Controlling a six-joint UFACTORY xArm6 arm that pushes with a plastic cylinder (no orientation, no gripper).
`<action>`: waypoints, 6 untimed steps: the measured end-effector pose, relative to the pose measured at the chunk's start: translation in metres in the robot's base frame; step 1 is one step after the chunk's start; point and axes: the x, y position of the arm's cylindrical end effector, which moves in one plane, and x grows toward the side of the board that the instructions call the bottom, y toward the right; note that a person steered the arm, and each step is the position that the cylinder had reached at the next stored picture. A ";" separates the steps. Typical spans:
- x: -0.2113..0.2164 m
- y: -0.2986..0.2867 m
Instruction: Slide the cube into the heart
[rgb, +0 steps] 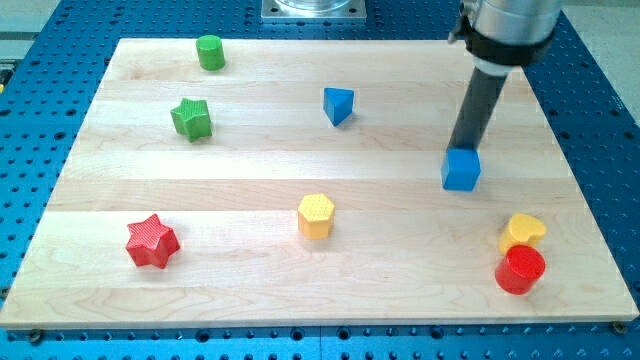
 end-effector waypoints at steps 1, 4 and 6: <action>-0.015 0.008; 0.014 -0.037; 0.063 -0.034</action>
